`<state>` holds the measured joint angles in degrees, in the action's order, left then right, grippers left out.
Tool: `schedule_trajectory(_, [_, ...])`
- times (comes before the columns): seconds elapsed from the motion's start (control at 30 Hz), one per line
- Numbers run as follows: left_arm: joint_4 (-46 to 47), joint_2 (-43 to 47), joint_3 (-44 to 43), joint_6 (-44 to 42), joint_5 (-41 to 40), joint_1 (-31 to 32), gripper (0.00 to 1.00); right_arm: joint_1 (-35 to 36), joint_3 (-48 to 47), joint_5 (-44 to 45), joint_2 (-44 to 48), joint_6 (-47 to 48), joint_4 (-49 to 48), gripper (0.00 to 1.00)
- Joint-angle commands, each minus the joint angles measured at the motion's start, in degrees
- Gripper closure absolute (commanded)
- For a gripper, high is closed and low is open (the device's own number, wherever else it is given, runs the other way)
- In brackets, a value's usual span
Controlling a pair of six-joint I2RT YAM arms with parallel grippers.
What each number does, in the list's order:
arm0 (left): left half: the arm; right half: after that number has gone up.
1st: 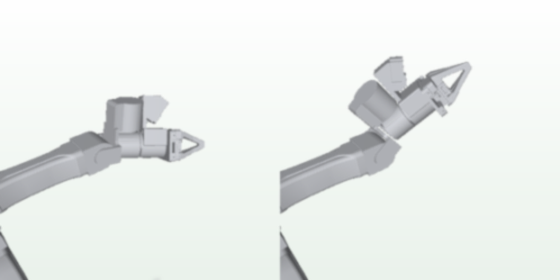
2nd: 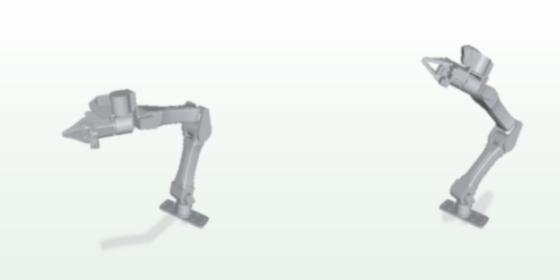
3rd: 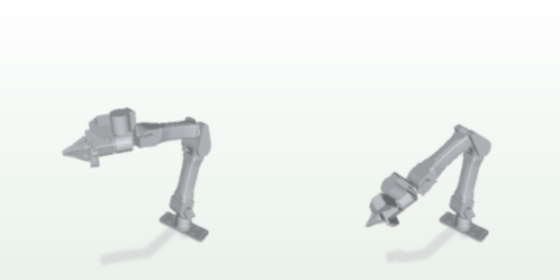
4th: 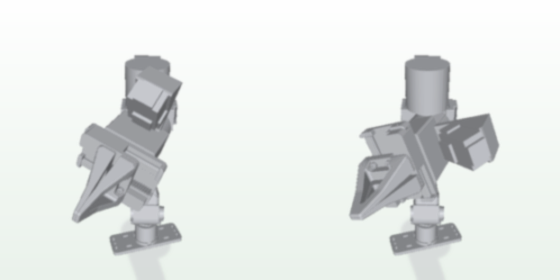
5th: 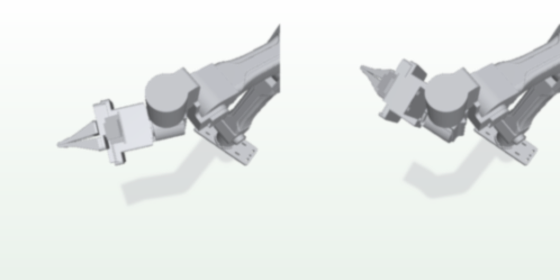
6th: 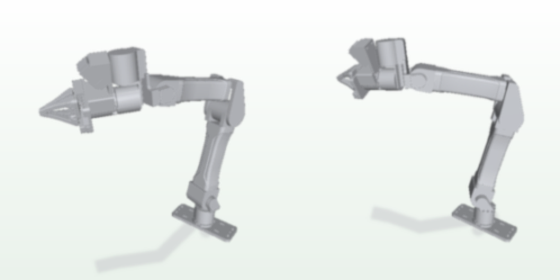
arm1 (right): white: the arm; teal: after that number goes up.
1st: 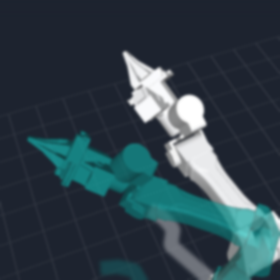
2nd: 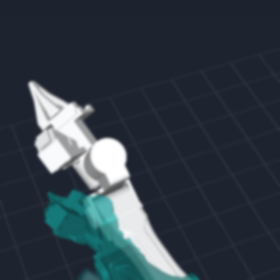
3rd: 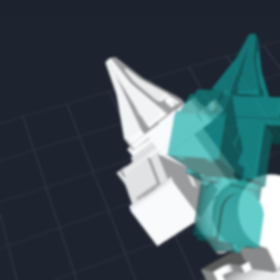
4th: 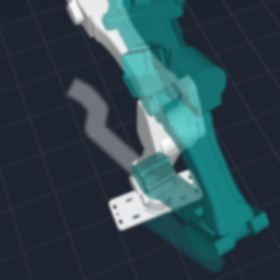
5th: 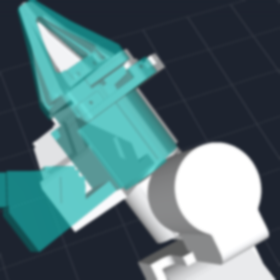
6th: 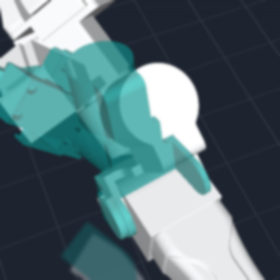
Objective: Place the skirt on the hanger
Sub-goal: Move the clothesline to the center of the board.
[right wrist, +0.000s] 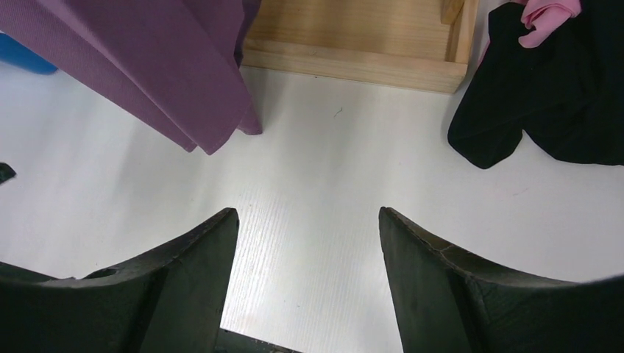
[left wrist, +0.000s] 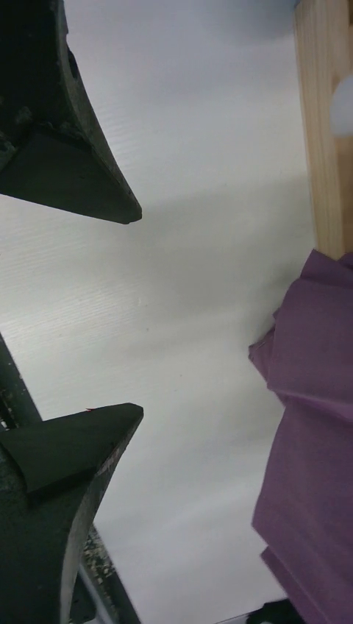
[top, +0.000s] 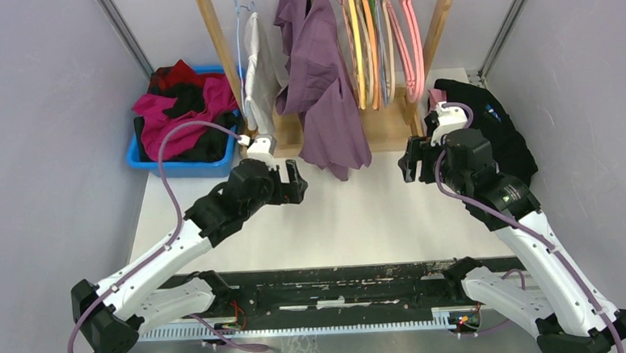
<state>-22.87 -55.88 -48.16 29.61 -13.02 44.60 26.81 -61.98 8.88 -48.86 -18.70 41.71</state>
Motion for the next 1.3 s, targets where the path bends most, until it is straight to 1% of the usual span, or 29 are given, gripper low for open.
schedule_trajectory(0.0, [-2.0, 0.3, -4.6, 1.4, -6.9, -4.0, 0.01, -0.3, -0.4, -0.1, 0.2, -0.6, -1.3, 0.22])
schedule_trajectory(0.07, [-1.9, 0.4, -5.5, 0.7, -5.6, -7.3, 0.01, -0.3, -0.4, -0.1, 0.4, -0.2, -0.6, 0.08])
schedule_trajectory(0.17, [-1.8, 1.6, -6.7, 0.0, -5.6, -11.6, 0.01, -0.3, 1.3, 0.4, 2.0, -0.6, -0.7, 0.0])
schedule_trajectory(0.3, [-2.8, 2.3, -9.3, -1.2, -5.9, -14.8, 0.01, -0.3, 5.2, 1.4, 4.5, -2.1, -2.5, 0.0])
schedule_trajectory(0.57, [-3.4, 1.9, -10.4, -1.3, -5.6, -15.8, 0.01, -0.3, 8.6, -0.4, 7.3, -7.5, -4.4, 0.0])
schedule_trajectory(0.63, [-2.9, 2.5, -9.9, -1.1, -5.0, -15.8, 0.01, -0.3, 8.5, -2.9, 8.1, -8.6, -6.0, 0.0])
schedule_trajectory(0.77, [-2.3, 1.8, -10.2, -1.4, -6.1, -16.3, 0.01, -0.3, 6.3, -3.7, 8.8, -14.3, -6.0, 0.0])
schedule_trajectory(0.87, [-1.8, -0.1, -11.3, -1.3, -5.0, -17.5, 0.01, -0.3, 4.7, -4.4, 9.1, -16.8, -5.0, 0.0])
schedule_trajectory(1.0, [-1.0, -1.3, -12.5, -1.3, -4.7, -18.6, 0.01, -0.3, 4.1, -4.8, 9.6, -15.7, -3.9, 0.0])
schedule_trajectory(1.07, [-0.7, -1.8, -13.2, -1.3, -4.4, -19.4, 0.01, -0.3, 3.8, -7.1, 8.5, -13.0, -4.2, 0.0])
schedule_trajectory(1.2, [-0.1, -2.6, -13.7, -1.4, -3.0, -21.2, 0.01, -0.3, -2.6, -6.6, 0.8, -9.5, 3.7, 0.0])
schedule_trajectory(1.27, [0.0, -3.0, -13.7, -1.5, -2.5, -21.9, 0.01, -0.3, -4.6, -8.7, -2.5, -7.3, 5.5, 0.01])
